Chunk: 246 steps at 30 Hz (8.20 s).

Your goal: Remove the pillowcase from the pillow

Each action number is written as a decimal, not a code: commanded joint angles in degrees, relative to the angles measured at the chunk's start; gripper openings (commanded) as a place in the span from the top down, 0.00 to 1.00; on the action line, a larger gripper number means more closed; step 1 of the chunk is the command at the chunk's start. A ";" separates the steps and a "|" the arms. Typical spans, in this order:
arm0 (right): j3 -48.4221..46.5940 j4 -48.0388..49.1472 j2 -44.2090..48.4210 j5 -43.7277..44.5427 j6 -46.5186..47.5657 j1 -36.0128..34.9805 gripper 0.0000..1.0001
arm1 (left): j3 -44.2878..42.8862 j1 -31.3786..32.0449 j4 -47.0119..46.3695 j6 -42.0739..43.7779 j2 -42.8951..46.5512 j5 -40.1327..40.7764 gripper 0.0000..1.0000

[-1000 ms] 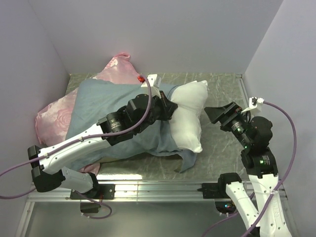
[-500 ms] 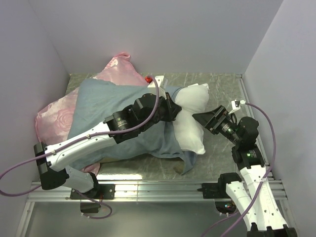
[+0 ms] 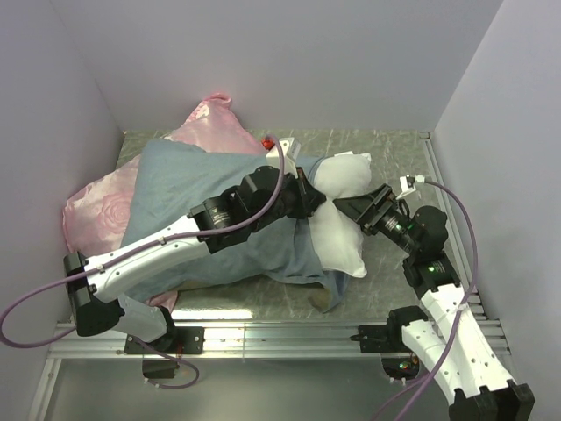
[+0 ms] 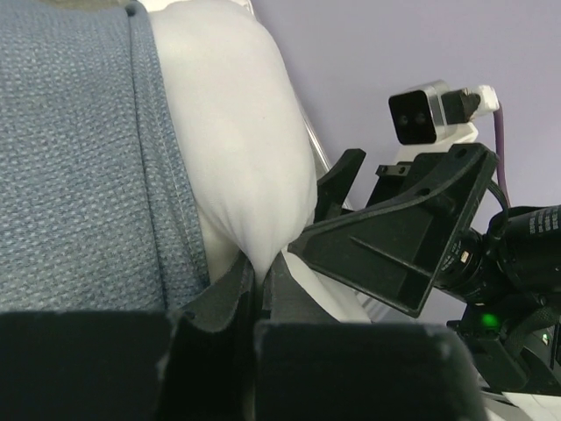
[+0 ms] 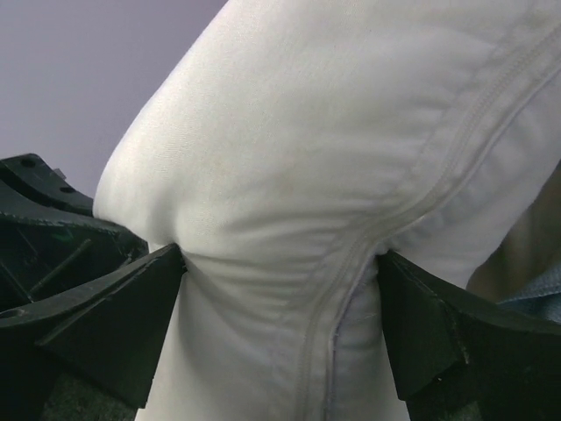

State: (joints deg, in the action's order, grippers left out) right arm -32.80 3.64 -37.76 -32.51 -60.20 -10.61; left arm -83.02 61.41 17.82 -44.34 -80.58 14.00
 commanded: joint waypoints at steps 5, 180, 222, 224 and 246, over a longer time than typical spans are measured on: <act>-7.28 5.86 -2.14 -0.62 -1.41 -2.83 0.25 | 1.98 1.61 -9.30 -4.09 -0.81 -8.37 1.00; -87.35 -35.02 -23.24 22.14 18.90 4.63 1.00 | 48.84 1.35 -47.71 29.83 10.09 1.91 0.33; -99.04 -37.57 -24.91 31.02 20.74 4.63 1.00 | 42.85 -8.49 -29.60 -9.72 -19.44 1.15 1.00; -99.04 -36.95 -25.08 30.32 20.22 4.63 1.00 | 43.21 -10.51 -30.04 -8.93 -19.10 0.07 1.00; -78.12 -34.83 -27.35 28.45 24.34 -8.77 1.00 | 4.24 14.34 -11.76 20.32 12.83 23.16 0.01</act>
State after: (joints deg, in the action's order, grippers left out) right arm -109.56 -40.12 -64.20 -6.37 -37.74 -13.21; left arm -70.94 71.79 5.48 -34.06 -63.11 28.95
